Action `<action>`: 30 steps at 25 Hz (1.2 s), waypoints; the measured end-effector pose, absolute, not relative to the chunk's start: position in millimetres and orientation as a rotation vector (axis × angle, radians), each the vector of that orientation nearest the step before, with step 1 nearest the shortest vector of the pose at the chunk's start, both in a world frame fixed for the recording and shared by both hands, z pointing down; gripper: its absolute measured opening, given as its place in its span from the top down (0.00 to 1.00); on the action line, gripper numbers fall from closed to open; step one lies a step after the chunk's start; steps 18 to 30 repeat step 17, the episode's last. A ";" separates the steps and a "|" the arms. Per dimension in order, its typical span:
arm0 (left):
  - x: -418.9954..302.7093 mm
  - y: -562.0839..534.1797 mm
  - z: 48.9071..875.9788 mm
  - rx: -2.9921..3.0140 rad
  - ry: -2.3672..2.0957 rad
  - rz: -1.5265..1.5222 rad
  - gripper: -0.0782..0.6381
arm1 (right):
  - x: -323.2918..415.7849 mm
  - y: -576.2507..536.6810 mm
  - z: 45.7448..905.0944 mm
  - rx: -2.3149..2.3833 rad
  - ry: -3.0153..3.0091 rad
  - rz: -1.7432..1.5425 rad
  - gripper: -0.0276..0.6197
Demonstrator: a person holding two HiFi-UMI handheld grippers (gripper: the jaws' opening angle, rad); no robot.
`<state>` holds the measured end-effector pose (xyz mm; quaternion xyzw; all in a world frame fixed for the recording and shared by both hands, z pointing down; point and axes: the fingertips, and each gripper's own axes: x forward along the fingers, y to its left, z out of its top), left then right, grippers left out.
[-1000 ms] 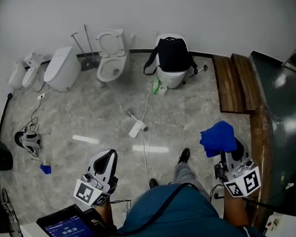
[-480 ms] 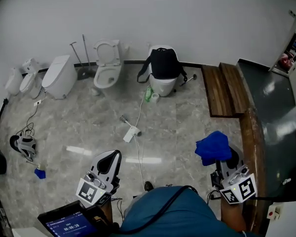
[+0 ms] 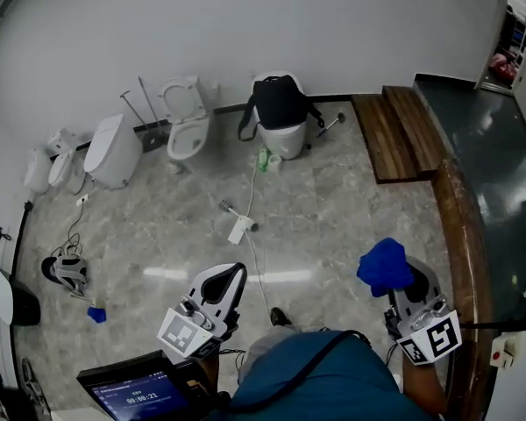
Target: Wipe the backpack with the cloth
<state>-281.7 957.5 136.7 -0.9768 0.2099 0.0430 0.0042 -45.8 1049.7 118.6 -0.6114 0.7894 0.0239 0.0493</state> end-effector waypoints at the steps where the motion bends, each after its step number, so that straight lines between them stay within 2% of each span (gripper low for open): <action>1: -274.7 958.1 136.3 -3.063 0.641 0.121 0.88 | -39.2 1051.6 116.8 -1.871 2.396 0.060 0.92; 6: -248.3 948.5 113.6 -3.103 0.608 0.087 0.88 | -21.1 1042.4 97.9 -1.880 2.357 0.025 0.92; 14: -264.9 1012.9 131.6 -3.046 0.691 0.152 0.88 | -33.4 1089.0 126.9 -1.781 2.410 0.088 0.92; 30: -271.3 1019.0 139.7 -3.038 0.706 0.151 0.88 | -38.2 1093.8 136.1 -1.768 2.409 0.085 0.92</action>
